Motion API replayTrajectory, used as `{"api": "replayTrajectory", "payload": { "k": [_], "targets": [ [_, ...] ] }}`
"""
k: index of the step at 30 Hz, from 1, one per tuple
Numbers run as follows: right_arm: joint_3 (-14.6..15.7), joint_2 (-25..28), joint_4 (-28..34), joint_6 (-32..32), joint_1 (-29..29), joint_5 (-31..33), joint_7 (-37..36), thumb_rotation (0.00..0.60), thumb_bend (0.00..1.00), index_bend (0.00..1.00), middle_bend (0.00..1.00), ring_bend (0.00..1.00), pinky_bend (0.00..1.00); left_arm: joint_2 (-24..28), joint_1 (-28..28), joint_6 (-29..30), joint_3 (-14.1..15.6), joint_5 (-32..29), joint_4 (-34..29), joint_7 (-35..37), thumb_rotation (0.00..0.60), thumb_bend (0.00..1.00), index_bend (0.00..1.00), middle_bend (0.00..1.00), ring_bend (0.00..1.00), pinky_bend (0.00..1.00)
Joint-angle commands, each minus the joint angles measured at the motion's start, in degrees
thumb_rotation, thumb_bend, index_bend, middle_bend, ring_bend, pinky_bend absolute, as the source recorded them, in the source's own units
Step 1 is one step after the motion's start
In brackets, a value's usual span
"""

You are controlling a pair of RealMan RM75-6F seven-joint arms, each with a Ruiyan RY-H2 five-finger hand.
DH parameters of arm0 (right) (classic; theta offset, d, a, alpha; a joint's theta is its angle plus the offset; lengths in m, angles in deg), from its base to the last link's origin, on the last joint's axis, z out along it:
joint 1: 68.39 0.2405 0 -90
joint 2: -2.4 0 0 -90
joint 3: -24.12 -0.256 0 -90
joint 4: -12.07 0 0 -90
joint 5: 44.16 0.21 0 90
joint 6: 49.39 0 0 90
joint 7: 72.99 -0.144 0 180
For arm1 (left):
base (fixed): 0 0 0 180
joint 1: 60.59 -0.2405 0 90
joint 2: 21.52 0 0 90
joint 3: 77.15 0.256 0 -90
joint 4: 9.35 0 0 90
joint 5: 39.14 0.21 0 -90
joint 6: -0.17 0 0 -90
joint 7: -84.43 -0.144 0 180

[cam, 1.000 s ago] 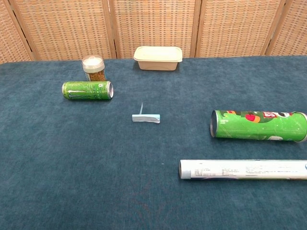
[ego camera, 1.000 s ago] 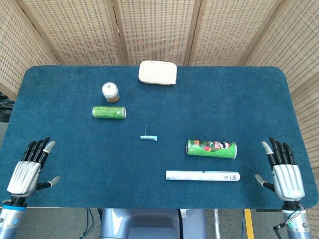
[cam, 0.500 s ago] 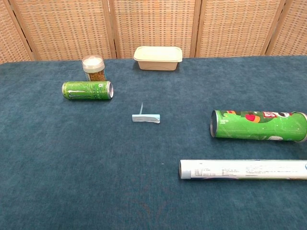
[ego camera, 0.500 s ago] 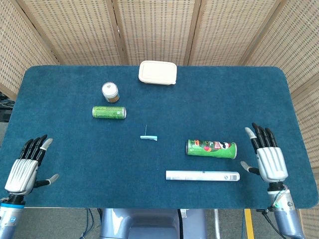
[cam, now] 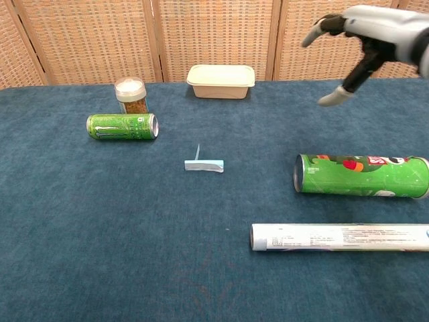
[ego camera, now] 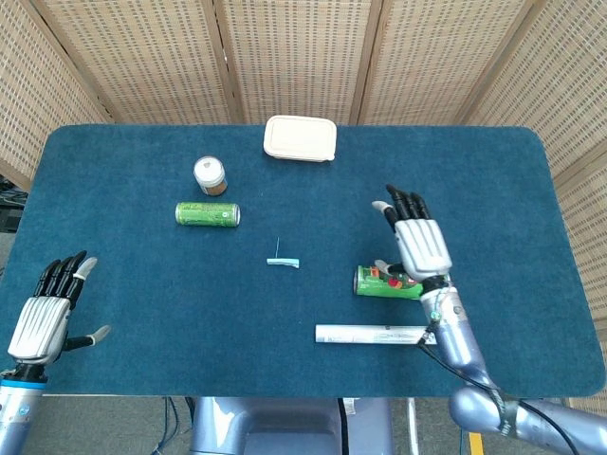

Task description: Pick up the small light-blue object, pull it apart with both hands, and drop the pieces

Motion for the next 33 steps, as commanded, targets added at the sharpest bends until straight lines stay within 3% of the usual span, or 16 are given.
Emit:
{"api": "replayTrajectory", "payload": {
  "k": [1, 5, 10, 20, 33],
  "targets": [
    [-4.5, -11.3, -7.9, 1.0, 11.9, 15.1, 10.5, 0.600, 0.00, 0.21, 0.00, 0.00, 0.00, 0.0, 0.1, -0.2, 0.0, -0.2, 0.0, 0.1, 0.600, 0.00, 0.00, 0.00, 0.00, 0.00],
    [-6.3, -17.4, -15.6, 1.1, 17.9, 23.5, 13.3, 0.600, 0.00, 0.27, 0.00, 0.00, 0.00, 0.3, 0.3, -0.6, -0.4, -1.1, 0.0, 0.7, 0.600, 0.00, 0.00, 0.00, 0.00, 0.00],
    [-6.4, -22.2, -22.3, 2.3, 22.3, 26.9, 14.2, 0.600, 0.02, 0.34, 0.00, 0.00, 0.00, 0.6, 0.5, -1.1, -0.6, -1.8, 0.1, 1.3, 0.600, 0.00, 0.00, 0.00, 0.00, 0.00],
    [-4.0, -31.0, -37.5, 5.3, 27.2, 26.7, 12.7, 0.600, 0.18, 0.44, 0.00, 0.00, 0.00, 0.8, 1.1, -2.5, -1.0, -3.1, 0.2, 2.0, 0.600, 0.00, 0.00, 0.00, 0.00, 0.00],
    [-3.2, -36.7, -45.4, 8.9, 28.2, 24.8, 8.2, 0.600, 0.26, 0.47, 0.00, 0.00, 0.00, 0.5, 2.0, -4.3, -1.3, -4.9, 0.6, 1.4, 0.600, 0.00, 0.00, 0.00, 0.00, 0.00]
  ]
}}
